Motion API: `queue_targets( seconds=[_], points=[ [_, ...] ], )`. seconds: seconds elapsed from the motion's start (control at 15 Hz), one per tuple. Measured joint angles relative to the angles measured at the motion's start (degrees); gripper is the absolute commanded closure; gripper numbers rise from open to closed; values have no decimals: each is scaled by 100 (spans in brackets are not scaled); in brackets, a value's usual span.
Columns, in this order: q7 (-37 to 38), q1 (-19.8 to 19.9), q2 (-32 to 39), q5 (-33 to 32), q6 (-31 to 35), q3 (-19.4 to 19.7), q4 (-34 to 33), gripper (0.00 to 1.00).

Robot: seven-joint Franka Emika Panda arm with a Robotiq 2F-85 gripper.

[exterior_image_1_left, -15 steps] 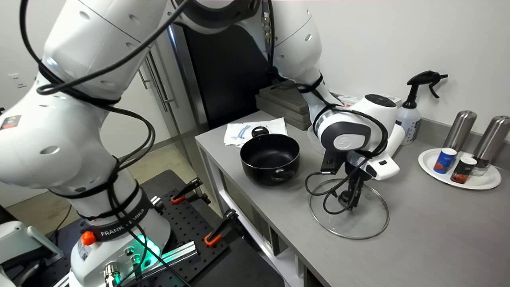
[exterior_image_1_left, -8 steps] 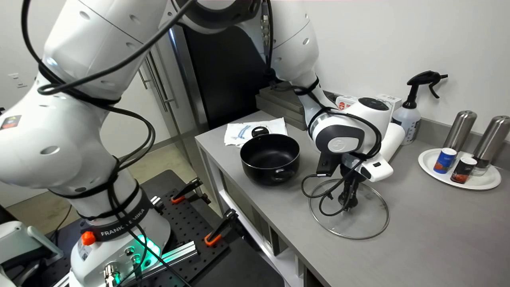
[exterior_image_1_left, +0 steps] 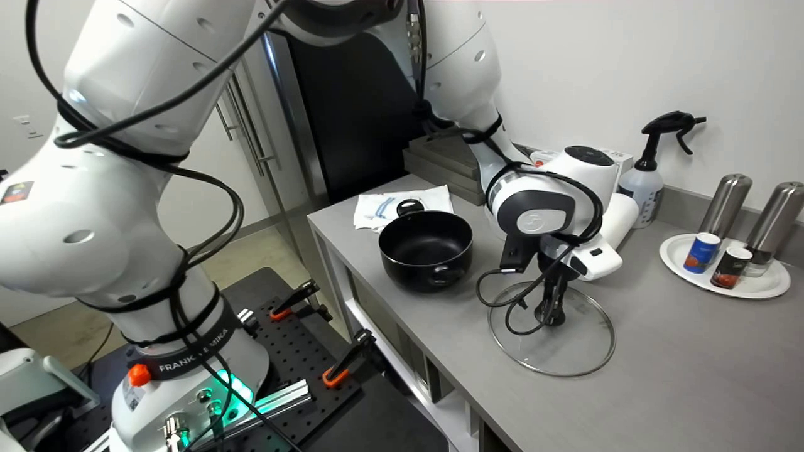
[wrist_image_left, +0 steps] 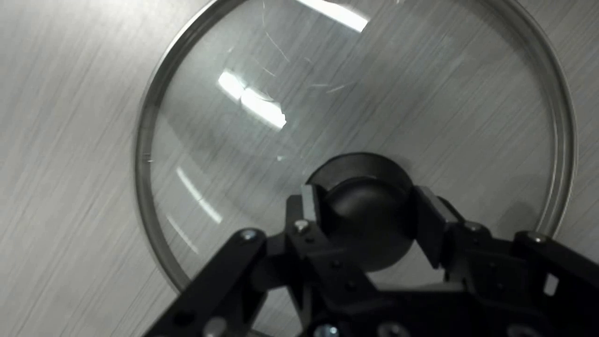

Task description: Put the glass lid on the black pot.

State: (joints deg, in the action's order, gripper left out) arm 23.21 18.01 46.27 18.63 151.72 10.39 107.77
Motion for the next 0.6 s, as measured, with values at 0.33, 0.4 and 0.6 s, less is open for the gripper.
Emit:
queue_targets(
  seconds=[0.33, 0.4, 0.6],
  points=[
    [-37, -2, -14, 0, 16, 2, 25, 74],
    [-59, -4, -22, -1, 49, 8, 47, 74],
    [-165, -19, -127, -7, 274, 56, 224, 74]
  ],
)
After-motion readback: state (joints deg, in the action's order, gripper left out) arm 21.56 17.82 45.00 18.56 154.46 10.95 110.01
